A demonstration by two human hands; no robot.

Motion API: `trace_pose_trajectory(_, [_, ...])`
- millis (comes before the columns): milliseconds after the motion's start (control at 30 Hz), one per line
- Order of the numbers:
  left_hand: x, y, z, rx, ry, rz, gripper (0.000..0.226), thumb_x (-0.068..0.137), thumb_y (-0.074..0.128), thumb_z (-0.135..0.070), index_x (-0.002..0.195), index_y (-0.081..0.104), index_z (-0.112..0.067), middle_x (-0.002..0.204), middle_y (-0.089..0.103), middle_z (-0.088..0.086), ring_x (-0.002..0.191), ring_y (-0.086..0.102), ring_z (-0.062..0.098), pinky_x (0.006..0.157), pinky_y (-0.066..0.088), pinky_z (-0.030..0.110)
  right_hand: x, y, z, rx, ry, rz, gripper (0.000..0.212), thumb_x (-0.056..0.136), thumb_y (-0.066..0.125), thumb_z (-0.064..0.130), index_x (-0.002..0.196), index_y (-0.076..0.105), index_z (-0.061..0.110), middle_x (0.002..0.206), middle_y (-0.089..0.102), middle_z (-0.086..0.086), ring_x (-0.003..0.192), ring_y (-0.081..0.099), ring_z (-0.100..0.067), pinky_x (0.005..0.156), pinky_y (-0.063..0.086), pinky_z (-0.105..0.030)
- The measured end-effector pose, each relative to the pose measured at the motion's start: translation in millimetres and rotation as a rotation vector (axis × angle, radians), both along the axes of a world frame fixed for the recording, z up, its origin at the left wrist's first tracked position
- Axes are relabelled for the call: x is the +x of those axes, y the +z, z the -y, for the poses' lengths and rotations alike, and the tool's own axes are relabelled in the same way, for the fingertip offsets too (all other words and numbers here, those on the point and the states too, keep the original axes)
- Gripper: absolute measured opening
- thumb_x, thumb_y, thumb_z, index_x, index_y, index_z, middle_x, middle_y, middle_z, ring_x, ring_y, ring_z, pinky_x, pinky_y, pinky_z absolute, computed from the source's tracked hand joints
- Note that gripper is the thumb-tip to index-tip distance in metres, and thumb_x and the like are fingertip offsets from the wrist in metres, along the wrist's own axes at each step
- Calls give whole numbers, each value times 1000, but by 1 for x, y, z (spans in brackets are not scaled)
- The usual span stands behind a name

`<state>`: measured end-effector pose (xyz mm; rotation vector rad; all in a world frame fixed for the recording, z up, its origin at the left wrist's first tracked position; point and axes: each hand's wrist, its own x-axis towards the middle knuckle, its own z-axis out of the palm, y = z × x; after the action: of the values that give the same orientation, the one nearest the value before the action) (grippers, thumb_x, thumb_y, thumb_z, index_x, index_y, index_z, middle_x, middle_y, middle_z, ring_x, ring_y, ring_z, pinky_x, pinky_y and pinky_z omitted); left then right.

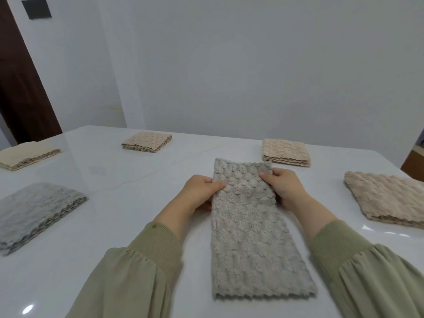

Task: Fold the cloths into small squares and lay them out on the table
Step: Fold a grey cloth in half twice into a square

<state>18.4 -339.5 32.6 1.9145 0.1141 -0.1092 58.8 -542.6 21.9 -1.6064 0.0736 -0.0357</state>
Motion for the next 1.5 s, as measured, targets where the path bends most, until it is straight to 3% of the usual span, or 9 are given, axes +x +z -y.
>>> trace_pose_trajectory(133, [10, -13, -5, 259, 111, 245, 20, 82, 69, -34, 85, 67, -15, 78, 66, 1, 69, 60, 15, 63, 45, 25, -1, 0, -3, 13, 23, 65, 11, 86, 65, 5, 75, 65, 9, 62, 68, -2, 55, 63, -13, 52, 50, -21])
trace_pose_trajectory(267, [11, -15, -4, 26, 111, 231, 54, 84, 68, -34, 133, 46, -24, 109, 62, -1, 94, 61, 13, 73, 49, 23, 0, 8, -4, 148, 143, 101, 11, 87, 60, 0, 87, 67, 8, 69, 72, -1, 63, 67, -13, 59, 54, -22])
trace_pose_trajectory(400, [12, -15, -2, -352, 48, 157, 80, 81, 71, -32, 146, 26, -25, 133, 52, 6, 117, 55, 22, 105, 40, 39, -5, 22, -6, 183, 274, 127, 14, 87, 57, -3, 91, 67, 7, 69, 72, 0, 60, 66, -9, 54, 52, -19])
trace_pose_trajectory(600, [12, -15, 4, -784, 3, 122, 42, 81, 66, -11, 121, 57, -3, 106, 69, 15, 93, 67, 27, 76, 57, 34, -9, 32, -4, -26, 302, 185, 9, 88, 60, 3, 82, 66, 6, 47, 54, 9, 38, 45, -3, 40, 35, -15])
trace_pose_trajectory(800, [6, -10, 4, -626, 221, 293, 12, 83, 62, 5, 76, 63, -5, 46, 57, -11, 42, 53, 3, 50, 51, 24, -3, 28, -6, -300, 29, 292, 40, 87, 66, 22, 56, 48, 5, 49, 33, -4, 37, 27, -8, 41, 25, -17])
trace_pose_trajectory(967, [9, -13, 0, -109, 351, 498, 29, 77, 73, -16, 54, 55, -15, 56, 50, -5, 57, 44, 12, 55, 35, 26, -3, 31, -4, -452, 21, 316, 22, 80, 70, 14, 69, 67, -5, 57, 52, -19, 55, 43, -18, 58, 33, -26])
trace_pose_trajectory(1167, [8, -15, 4, -1, 428, 553, 14, 80, 65, -27, 66, 66, -22, 60, 63, -3, 61, 58, 23, 59, 49, 36, -8, 40, -9, -289, 84, 193, 18, 89, 56, 3, 74, 65, 4, 51, 60, -7, 32, 46, -11, 36, 35, -18])
trace_pose_trajectory(1367, [-1, -6, 6, -233, 323, 637, 26, 90, 50, -7, 97, 70, -22, 93, 69, -6, 84, 61, 7, 78, 49, 20, -12, 39, -24, -2, 32, 372, 31, 88, 45, -3, 85, 68, 18, 80, 65, -3, 74, 58, -17, 68, 47, -29])
trace_pose_trajectory(1500, [-2, -6, 8, -604, 300, 314, 24, 94, 49, -21, 85, 70, -13, 89, 68, 9, 83, 65, 21, 75, 53, 28, -15, 16, -23, 9, -20, 174, 28, 91, 48, 32, 79, 69, 17, 89, 65, -4, 89, 61, -25, 75, 53, -37])
